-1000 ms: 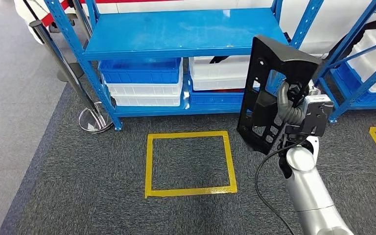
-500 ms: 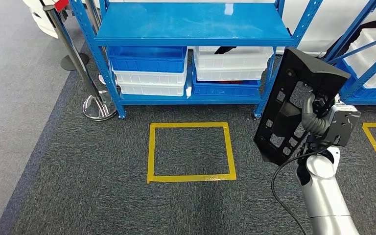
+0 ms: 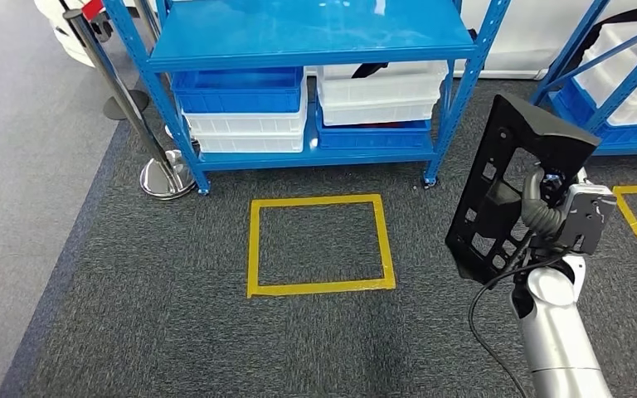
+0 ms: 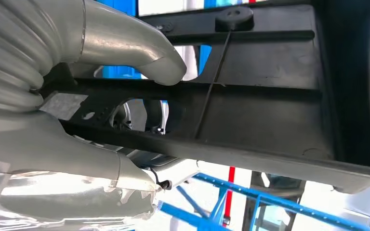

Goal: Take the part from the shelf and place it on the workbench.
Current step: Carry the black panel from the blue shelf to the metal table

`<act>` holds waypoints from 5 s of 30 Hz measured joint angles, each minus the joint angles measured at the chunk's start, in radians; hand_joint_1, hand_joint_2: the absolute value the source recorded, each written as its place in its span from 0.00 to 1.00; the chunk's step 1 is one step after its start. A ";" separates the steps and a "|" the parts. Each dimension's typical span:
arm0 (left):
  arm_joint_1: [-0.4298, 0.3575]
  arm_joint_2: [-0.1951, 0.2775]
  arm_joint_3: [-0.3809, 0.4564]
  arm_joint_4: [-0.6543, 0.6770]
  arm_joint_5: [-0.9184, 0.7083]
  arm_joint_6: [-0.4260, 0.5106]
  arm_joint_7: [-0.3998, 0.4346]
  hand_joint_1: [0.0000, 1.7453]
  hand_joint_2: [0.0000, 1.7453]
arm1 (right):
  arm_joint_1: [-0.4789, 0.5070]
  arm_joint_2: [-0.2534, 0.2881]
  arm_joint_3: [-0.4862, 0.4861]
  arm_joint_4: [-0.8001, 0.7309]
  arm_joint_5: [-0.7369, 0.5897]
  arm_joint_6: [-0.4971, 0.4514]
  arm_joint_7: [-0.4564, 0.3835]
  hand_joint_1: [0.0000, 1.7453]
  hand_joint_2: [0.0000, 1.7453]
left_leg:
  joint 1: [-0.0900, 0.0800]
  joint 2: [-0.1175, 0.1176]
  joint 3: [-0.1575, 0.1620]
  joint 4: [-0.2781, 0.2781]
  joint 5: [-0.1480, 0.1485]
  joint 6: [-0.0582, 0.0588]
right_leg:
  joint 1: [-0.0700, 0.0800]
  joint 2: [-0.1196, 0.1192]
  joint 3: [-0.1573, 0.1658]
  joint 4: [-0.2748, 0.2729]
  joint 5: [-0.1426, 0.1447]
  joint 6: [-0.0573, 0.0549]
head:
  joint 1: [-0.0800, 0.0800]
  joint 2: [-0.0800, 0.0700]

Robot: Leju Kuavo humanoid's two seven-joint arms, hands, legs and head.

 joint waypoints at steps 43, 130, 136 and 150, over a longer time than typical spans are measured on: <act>0.001 0.012 -0.002 0.000 -0.021 -0.005 -0.001 0.00 1.00 | -0.270 -0.381 -0.179 0.370 0.151 0.157 0.214 1.00 1.00 | -0.011 -0.034 0.188 -0.233 0.055 0.071 | -0.005 0.068 -0.135 0.056 0.064 0.045 | 0.013 0.000; 0.003 0.009 0.016 0.001 -0.072 0.026 0.080 0.00 1.00 | -0.649 -0.638 -0.112 0.313 0.190 0.226 0.450 1.00 1.00 | -0.011 -0.037 0.130 -0.105 0.006 0.049 | -0.003 0.070 -0.096 0.019 0.072 0.036 | 0.010 0.000; -0.005 0.009 0.014 0.001 -0.075 0.023 0.082 0.00 1.00 | -0.634 -0.643 -0.115 0.324 0.191 0.221 0.446 1.00 1.00 | -0.013 -0.038 0.172 -0.210 0.044 0.068 | -0.013 0.092 -0.118 0.026 0.077 0.070 | 0.012 0.000; -0.002 0.010 0.011 0.001 -0.080 0.021 0.079 0.00 1.00 | -0.630 -0.662 -0.128 0.339 0.180 0.230 0.453 1.00 1.00 | -0.026 0.081 0.174 -0.214 0.036 0.056 | 0.001 -0.032 -0.078 0.002 0.065 0.060 | 0.014 0.000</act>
